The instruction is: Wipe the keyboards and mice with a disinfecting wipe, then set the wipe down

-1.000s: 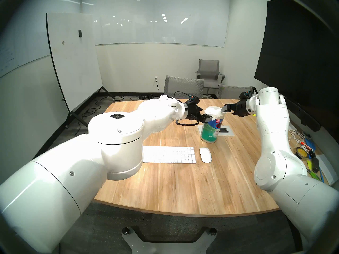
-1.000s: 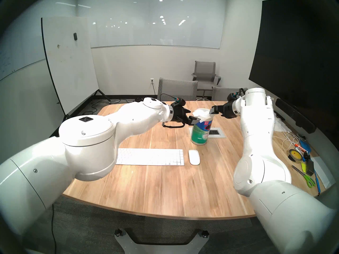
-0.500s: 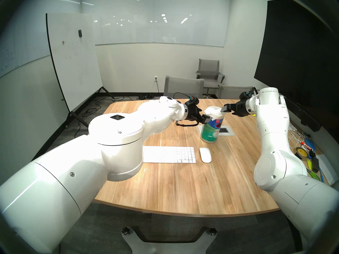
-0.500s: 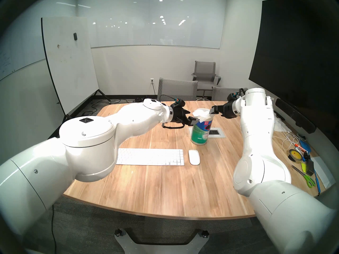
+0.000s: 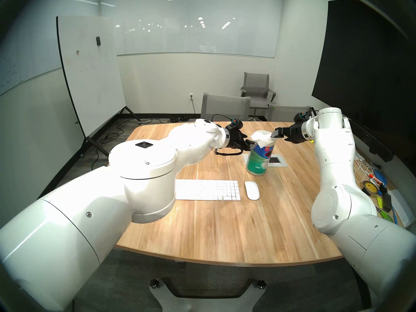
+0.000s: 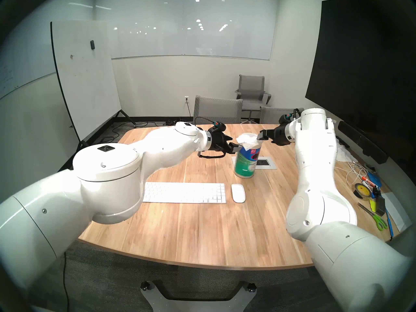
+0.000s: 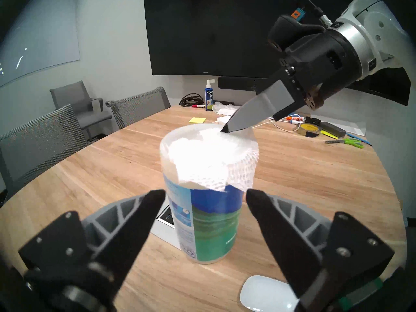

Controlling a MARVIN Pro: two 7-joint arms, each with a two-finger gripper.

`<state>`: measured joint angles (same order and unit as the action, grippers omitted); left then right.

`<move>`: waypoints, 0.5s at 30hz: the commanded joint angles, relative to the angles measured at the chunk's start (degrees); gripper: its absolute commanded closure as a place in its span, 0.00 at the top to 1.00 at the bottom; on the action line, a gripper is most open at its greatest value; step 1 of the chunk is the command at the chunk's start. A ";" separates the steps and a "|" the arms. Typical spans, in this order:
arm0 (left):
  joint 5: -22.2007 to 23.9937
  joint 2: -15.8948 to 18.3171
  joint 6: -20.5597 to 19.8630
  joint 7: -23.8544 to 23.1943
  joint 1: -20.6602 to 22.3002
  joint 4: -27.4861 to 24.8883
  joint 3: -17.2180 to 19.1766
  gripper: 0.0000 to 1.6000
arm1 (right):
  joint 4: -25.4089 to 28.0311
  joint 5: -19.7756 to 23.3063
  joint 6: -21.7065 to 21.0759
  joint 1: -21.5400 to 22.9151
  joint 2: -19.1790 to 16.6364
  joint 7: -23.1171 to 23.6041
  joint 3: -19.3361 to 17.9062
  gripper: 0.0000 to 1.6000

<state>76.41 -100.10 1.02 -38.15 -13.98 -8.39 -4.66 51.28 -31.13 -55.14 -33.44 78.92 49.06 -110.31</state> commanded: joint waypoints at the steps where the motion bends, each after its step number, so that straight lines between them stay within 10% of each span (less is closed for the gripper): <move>1: 0.01 -0.16 0.11 0.05 1.29 0.14 0.12 0.89 | 0.52 0.01 0.14 0.84 -0.09 0.02 0.10 1.00; 15: -0.29 -0.32 0.11 1.00 1.94 0.40 -0.13 0.86 | 0.51 -0.08 0.14 0.82 0.00 0.02 -0.14 1.00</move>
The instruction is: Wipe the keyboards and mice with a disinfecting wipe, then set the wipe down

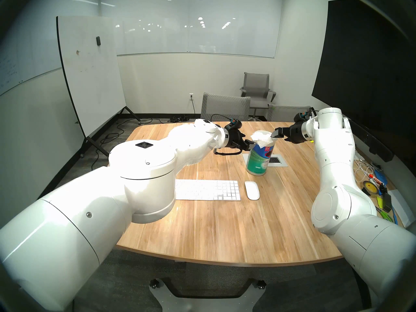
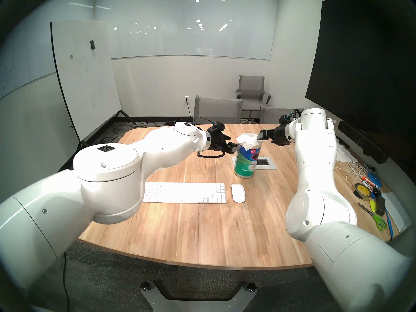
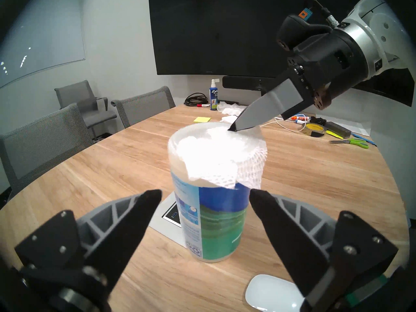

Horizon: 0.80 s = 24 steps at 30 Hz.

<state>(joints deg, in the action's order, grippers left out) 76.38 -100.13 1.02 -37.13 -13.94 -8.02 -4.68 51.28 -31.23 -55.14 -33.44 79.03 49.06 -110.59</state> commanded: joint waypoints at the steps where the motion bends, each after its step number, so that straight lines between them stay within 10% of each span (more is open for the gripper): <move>1: -0.31 -0.30 0.11 0.04 1.95 0.05 -0.15 0.86 | 0.51 0.01 0.14 0.82 -0.09 0.02 0.12 1.00; 24: -5.24 -0.82 -0.15 0.24 3.30 -0.14 -4.39 0.94 | 0.51 -0.14 0.14 0.83 0.05 0.02 -0.20 1.00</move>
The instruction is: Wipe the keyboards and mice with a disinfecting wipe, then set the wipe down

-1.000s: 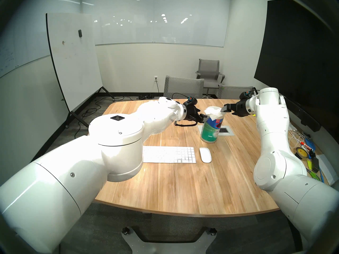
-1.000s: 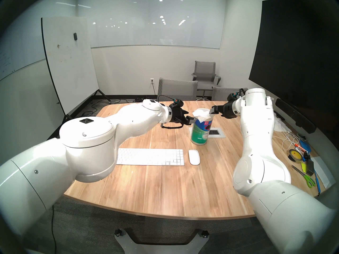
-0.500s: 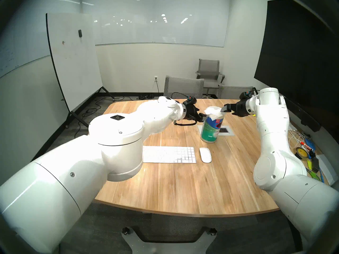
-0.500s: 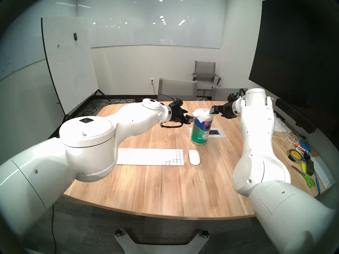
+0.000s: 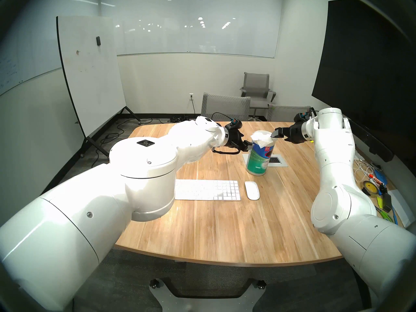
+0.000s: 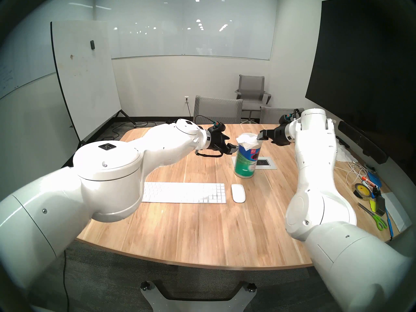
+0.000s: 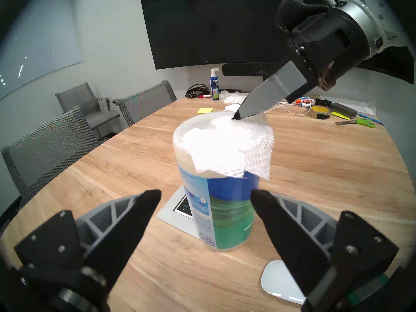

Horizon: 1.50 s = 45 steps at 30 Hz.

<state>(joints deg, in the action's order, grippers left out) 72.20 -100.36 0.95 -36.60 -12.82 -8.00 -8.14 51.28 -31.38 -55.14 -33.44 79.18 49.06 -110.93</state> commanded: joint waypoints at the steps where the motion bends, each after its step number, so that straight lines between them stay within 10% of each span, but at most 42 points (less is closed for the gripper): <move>1: -1.40 -0.61 -0.06 -0.32 2.26 -0.16 -1.24 0.94 | 0.51 0.00 0.14 0.83 -0.10 0.02 0.13 1.00; 45: -15.31 -2.15 2.29 0.42 5.87 -0.04 -13.15 0.87 | 0.52 -0.23 0.14 0.83 0.10 0.01 -0.26 1.00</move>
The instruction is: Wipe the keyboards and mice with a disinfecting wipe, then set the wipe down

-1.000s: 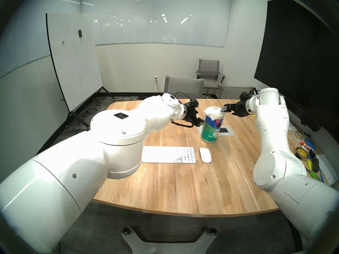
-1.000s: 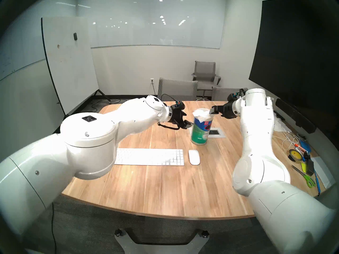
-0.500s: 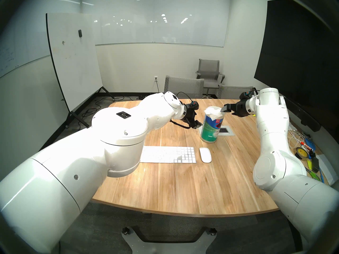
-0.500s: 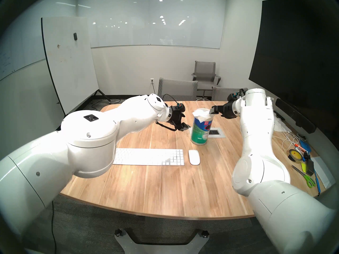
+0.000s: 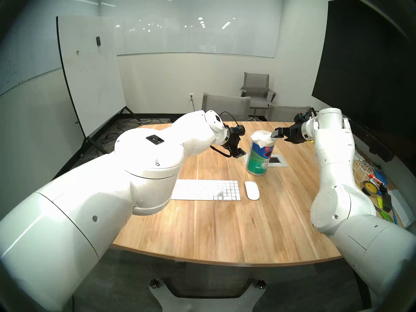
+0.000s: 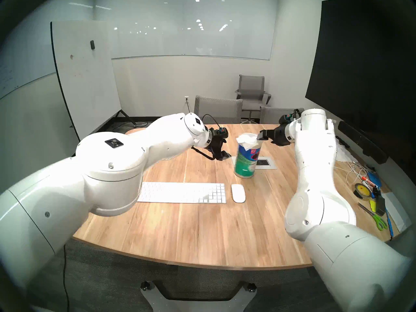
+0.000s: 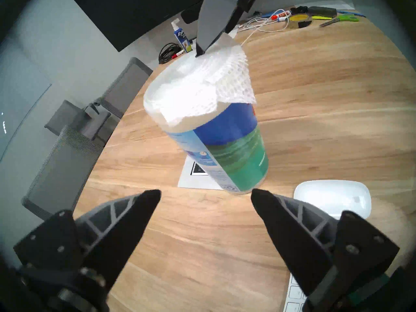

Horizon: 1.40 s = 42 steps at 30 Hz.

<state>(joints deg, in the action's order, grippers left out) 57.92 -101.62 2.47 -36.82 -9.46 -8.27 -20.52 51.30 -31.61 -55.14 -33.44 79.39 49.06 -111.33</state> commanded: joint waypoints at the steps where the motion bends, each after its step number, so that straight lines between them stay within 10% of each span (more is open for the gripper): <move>1: -1.34 -0.96 0.88 0.76 2.59 0.23 -1.02 0.87 | 0.51 0.00 0.14 0.82 -0.10 0.02 0.13 1.00; 42: -9.98 -4.54 4.70 4.82 5.00 0.45 -6.93 0.76 | 0.52 -0.27 0.14 0.86 0.05 0.02 -0.12 1.00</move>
<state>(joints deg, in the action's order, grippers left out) 48.37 -105.16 6.48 -32.90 -6.52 -8.11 -27.27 51.31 -31.89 -55.14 -33.40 79.56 49.06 -111.59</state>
